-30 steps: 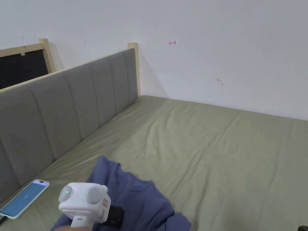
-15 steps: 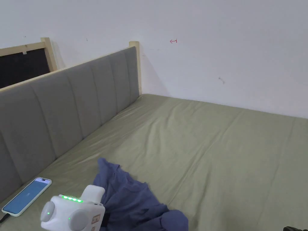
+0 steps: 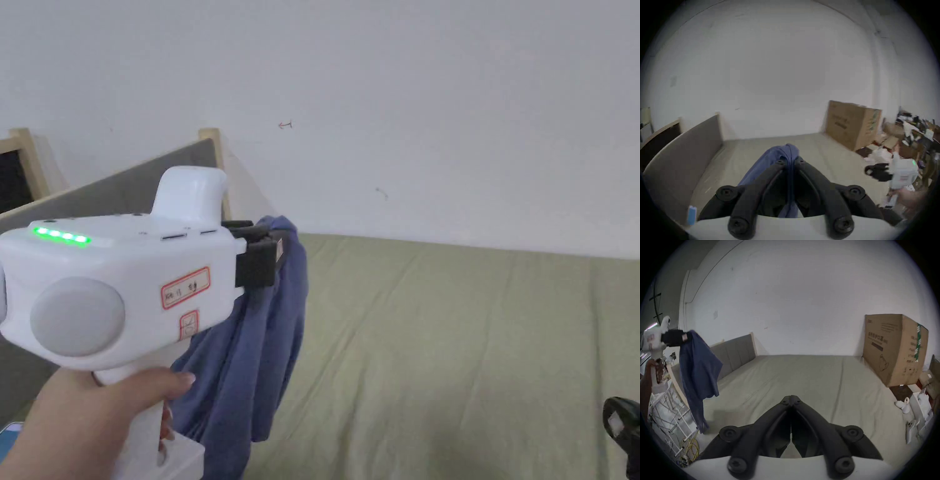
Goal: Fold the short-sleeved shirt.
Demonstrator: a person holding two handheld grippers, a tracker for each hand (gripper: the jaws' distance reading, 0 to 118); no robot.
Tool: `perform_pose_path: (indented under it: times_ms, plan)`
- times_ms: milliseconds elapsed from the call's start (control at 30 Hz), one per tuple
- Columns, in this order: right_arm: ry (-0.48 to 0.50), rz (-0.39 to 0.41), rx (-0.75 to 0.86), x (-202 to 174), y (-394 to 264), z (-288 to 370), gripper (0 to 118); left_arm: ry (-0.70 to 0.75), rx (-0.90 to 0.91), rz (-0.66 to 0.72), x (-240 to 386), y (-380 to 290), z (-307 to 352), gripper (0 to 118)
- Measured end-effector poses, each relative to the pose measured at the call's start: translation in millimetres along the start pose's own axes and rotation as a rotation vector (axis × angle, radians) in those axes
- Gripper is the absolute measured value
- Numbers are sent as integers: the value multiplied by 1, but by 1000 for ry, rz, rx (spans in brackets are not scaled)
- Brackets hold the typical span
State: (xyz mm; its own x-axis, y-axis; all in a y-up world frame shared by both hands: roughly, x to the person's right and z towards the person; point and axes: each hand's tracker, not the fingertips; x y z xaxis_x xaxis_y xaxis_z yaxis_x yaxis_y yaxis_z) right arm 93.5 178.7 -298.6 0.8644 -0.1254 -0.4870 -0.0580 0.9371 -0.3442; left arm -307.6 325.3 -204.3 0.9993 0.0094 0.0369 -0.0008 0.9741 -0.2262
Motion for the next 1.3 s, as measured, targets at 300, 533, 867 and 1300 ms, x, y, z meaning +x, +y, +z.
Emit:
perform_pose_path:
  times_ms: [300, 533, 867, 1300]
  plan:
    - [-196, -43, 65, 77, 6, 59, 0, -355, -113, -22, 153, 5, -113, 5]
    - [-298, -115, 4, 129, -25, 70, 0, -449, -550, -63, 243, -115, -244, 5]
    - [-323, -180, -126, 145, -64, 55, 0, -247, -922, 23, 235, -241, -305, 93]
    - [-285, -65, 106, 96, -14, 70, 0, -37, -32, 273, 103, -135, -91, 102]
